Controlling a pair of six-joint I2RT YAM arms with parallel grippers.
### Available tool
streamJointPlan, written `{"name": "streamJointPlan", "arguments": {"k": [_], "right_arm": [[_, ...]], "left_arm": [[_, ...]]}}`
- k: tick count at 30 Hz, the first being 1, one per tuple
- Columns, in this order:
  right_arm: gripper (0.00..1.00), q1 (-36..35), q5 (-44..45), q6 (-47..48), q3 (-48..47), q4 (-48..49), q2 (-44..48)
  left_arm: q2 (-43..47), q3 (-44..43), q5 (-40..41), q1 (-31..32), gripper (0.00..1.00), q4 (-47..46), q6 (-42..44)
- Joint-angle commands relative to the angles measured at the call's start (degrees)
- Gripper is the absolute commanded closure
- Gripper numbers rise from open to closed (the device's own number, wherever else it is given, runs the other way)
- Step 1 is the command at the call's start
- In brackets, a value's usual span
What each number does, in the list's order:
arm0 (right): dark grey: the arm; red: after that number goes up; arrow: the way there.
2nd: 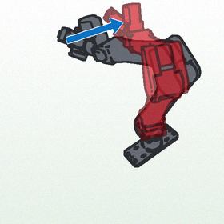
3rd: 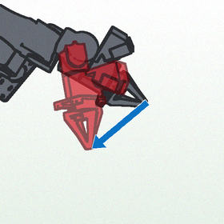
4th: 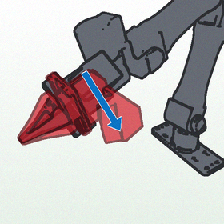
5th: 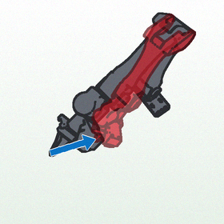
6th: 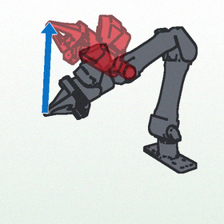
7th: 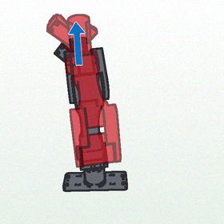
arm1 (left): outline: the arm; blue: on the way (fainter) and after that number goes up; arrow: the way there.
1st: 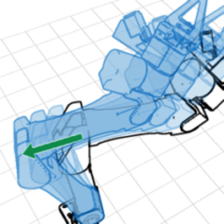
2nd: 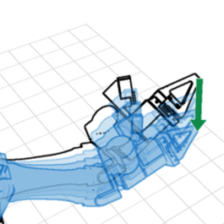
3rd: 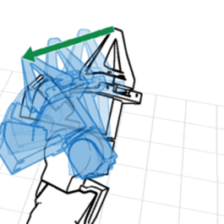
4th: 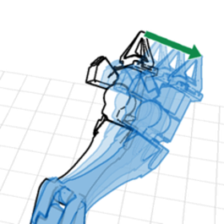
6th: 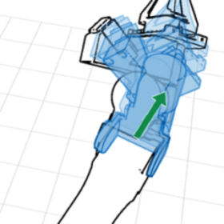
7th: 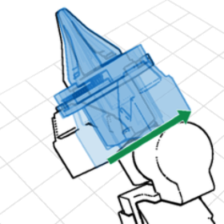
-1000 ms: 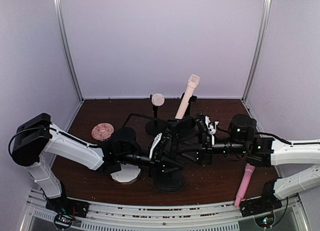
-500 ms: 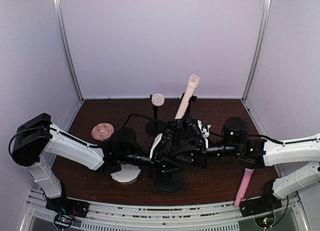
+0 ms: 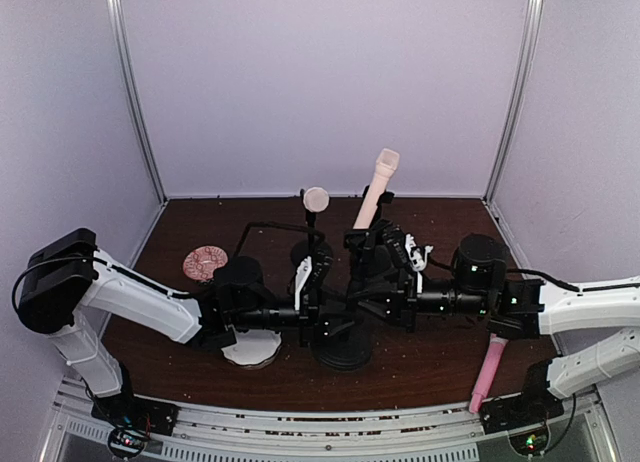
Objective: Attach the microphones to the stand
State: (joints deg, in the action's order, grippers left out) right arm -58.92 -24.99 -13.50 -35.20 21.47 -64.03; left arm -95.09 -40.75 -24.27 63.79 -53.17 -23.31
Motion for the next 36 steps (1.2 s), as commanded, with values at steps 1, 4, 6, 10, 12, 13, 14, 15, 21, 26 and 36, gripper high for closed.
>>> {"name": "streamJointPlan", "arguments": {"k": [1,4,6,10,12,13,14,15,21,26,36], "right_arm": [[0.96,-0.2,2.4,-0.2,-0.9,4.1,1.7],[0.96,-0.2,1.9,-1.1,-0.8,5.4,1.1],[0.96,-0.3,2.0,-1.3,-1.0,5.6,1.0],[0.96,-0.2,2.7,-1.9,-0.8,5.7,0.9],[0.93,-0.3,3.2,-2.3,-0.6,5.6,0.8],[0.88,-0.2,3.5,-2.7,-0.4,5.7,0.8],[0.81,-0.2,3.6,-3.1,-0.3,5.6,0.8],[0.76,-0.3,3.4,-3.7,-0.1,5.6,0.8],[0.53,-1.8,1.4,-5.0,-0.8,0.9,2.9],[0.51,-2.2,2.5,-4.3,0.9,-1.3,6.7],[0.31,-0.9,10.9,0.4,-1.7,-6.5,5.0]], "left_arm": [[0.7,0.1,2.3,0.1,0.63,-3.1,1.9],[0.3,-0.5,2.5,0.1,0.65,-2.8,2.1],[0.2,-0.7,2.5,0.1,0.75,-2.3,2.5],[0.6,-0.4,4.4,0.1,0.96,-1.9,3.0],[1.2,0.3,6.7,0.1,1.0,-2.3,2.9],[1.5,0.9,8.1,0.1,1.0,-2.6,2.6],[2.0,1.3,9.8,0.2,1.0,-2.7,2.3],[2.3,1.6,11.2,0.1,1.0,-2.6,2.1],[2.7,1.5,13.6,-0.1,1.0,-1.3,0.8],[3.6,1.3,13.0,-0.1,1.0,-0.3,1.2],[3.1,2.0,4.3,0.0,1.0,-7.4,0.9]]}}
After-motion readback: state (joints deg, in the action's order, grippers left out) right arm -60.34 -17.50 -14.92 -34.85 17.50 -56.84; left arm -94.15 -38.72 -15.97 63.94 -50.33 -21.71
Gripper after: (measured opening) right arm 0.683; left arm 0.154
